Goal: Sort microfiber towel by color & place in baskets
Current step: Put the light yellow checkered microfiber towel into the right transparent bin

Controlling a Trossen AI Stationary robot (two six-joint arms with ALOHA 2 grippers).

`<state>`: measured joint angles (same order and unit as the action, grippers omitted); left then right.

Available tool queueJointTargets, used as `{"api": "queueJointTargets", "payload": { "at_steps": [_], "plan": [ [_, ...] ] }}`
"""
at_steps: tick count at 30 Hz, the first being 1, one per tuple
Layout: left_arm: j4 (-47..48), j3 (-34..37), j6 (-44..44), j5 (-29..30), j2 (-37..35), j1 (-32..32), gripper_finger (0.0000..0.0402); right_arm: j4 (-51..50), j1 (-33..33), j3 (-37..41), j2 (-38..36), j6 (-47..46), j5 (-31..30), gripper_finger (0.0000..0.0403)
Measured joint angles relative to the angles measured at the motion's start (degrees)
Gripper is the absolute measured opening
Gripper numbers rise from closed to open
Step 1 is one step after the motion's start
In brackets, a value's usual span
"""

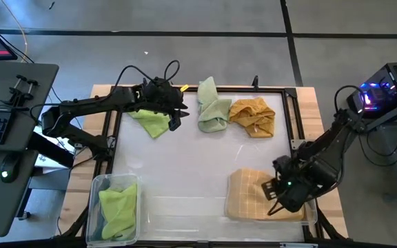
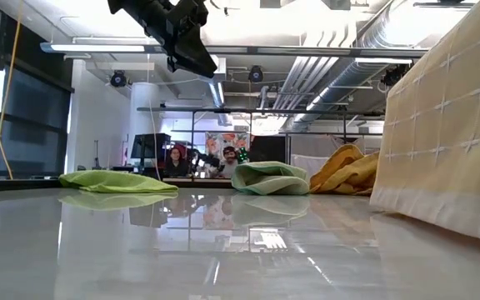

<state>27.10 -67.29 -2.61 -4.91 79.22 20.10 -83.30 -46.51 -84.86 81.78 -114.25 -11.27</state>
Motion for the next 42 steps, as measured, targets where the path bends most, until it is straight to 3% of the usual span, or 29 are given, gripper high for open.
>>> {"api": "queueJointTargets", "payload": {
  "at_steps": [3,6,10,20,27,35,42],
  "plan": [
    [0.61,0.01,0.81,0.00,0.00,0.00,0.0128,2.72,2.46,0.00,0.30,4.92,-8.35,0.0177],
    [1.00,0.00,1.05,0.00,0.00,-0.19,0.0128,5.71,7.47,0.20,0.67,12.88,-9.83,0.0211],
    [0.97,0.01,0.98,-0.02,0.00,-0.39,0.0128,12.08,14.93,1.03,0.78,30.88,-9.35,0.0234],
    [-0.19,0.00,0.92,-0.01,0.00,-0.37,0.0128,13.32,35.07,1.36,4.21,57.65,12.76,0.0236],
    [0.82,0.01,1.76,-0.02,0.00,-0.42,0.0128,14.53,45.36,1.36,11.02,65.81,26.74,0.0236],
    [2.91,0.01,1.95,-0.02,0.00,-0.42,0.0128,12.63,48.45,1.36,19.54,71.89,42.99,0.0236],
    [3.01,0.01,0.93,0.00,0.00,-0.42,0.0128,11.88,46.87,1.36,25.35,75.71,45.83,0.0236]
  ]
}}
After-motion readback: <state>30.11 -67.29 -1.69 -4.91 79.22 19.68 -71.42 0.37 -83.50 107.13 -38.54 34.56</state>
